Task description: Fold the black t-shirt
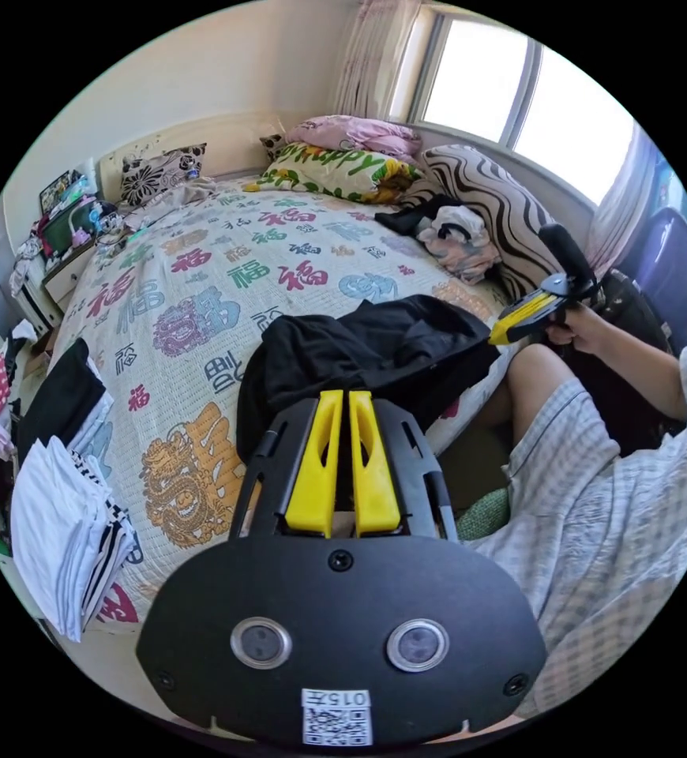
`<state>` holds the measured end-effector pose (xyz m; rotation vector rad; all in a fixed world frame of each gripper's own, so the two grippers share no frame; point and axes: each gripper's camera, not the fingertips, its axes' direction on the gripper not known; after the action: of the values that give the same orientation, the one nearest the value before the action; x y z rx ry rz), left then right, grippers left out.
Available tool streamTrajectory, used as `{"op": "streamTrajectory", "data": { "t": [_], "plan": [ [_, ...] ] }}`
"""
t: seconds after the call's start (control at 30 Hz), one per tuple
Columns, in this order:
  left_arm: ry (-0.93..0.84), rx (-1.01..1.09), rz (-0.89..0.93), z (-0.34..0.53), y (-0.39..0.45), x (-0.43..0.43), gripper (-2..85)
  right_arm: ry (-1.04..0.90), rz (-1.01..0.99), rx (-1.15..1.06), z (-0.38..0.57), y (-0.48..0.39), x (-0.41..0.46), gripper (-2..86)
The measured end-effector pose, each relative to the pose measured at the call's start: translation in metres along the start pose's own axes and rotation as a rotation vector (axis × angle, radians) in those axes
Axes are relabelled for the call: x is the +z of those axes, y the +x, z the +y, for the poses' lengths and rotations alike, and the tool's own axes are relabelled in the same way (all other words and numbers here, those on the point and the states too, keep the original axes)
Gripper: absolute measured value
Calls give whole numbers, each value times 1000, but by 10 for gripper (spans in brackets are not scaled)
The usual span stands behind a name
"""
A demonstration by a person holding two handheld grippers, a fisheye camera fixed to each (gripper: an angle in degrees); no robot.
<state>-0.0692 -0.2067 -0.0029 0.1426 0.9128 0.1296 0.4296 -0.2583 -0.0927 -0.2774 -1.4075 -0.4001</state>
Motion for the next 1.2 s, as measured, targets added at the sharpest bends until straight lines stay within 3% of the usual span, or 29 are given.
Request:
{"op": "streamTrajectory", "data": {
  "t": [0.17,0.4,0.57,0.67,0.73,0.8,0.83,0.9,0.97,1.07,1.2],
  "plan": [
    [28,-23,53,-4,-19,-18,-3,84,-177,58,7,14,-28,-4],
    [32,-69,153,-6,-48,-26,-2,157,-235,92,20,16,-53,-5],
    [50,-72,149,-32,-71,-22,-1,174,-25,99,-2,13,-78,-4],
    [142,14,69,-120,-110,-25,3,212,241,19,-70,24,-117,-4],
    [248,40,-78,-214,-142,-17,14,279,391,6,-129,37,-143,-3],
    [261,-53,-178,-263,-169,0,33,331,430,70,-178,57,-160,0],
    [211,-134,-132,-278,-186,12,54,273,363,95,-198,70,-159,4],
    [202,-151,-1,-269,-195,17,62,166,234,65,-197,77,-149,10],
    [172,-110,-14,-235,-189,17,66,103,170,6,-149,65,-127,25],
    [-4,-62,-44,-152,-179,32,71,-85,187,58,-71,58,-80,75],
    [-289,-263,105,-42,-183,53,97,-224,-11,263,4,66,-31,99]
  ]
}}
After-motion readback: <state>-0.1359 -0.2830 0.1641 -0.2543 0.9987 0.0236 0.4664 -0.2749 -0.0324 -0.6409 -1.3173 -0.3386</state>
